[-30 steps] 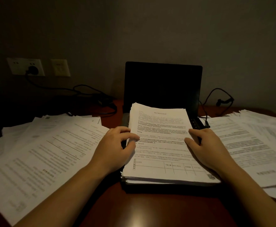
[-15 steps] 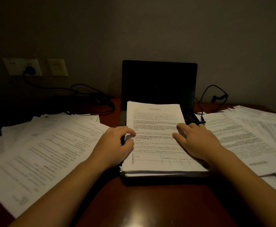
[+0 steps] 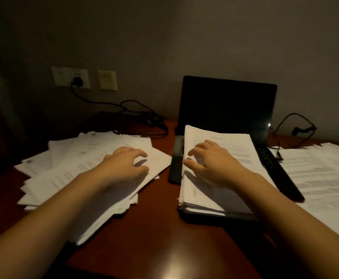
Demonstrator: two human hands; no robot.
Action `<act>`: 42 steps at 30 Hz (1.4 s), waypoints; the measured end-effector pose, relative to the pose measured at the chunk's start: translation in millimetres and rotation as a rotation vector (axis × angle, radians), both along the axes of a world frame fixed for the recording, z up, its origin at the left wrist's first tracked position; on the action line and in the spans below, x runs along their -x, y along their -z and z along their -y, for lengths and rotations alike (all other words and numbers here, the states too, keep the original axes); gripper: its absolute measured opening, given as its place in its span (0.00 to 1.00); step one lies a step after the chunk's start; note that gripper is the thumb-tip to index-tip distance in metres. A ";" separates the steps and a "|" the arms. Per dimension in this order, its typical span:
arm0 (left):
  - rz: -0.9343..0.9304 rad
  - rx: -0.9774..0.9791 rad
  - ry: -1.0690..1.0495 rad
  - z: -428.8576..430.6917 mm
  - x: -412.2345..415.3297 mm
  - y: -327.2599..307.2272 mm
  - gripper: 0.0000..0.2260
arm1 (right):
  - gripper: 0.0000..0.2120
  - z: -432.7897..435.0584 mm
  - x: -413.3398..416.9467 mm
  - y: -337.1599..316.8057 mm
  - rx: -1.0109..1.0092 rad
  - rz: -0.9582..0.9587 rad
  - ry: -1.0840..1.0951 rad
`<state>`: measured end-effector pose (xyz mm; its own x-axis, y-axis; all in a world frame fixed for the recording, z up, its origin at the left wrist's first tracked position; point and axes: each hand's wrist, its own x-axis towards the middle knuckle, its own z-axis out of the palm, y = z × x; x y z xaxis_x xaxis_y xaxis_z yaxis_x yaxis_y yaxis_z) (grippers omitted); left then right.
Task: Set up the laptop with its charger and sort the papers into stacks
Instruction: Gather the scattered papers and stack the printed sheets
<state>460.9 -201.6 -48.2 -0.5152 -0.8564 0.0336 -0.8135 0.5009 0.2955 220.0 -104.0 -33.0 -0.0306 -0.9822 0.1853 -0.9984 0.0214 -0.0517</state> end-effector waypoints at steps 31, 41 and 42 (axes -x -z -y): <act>0.098 -0.263 -0.277 74.1 -92.8 -8.3 0.44 | 0.16 132.1 -97.3 1.6 -0.303 0.447 0.121; -0.073 -0.298 -0.197 66.5 -102.9 -10.1 0.40 | 0.16 138.5 -104.6 -4.0 -0.295 0.454 0.157; -0.065 -0.271 -0.259 69.9 -100.9 -8.6 0.39 | 0.20 138.8 -105.2 -5.4 -0.308 0.449 0.167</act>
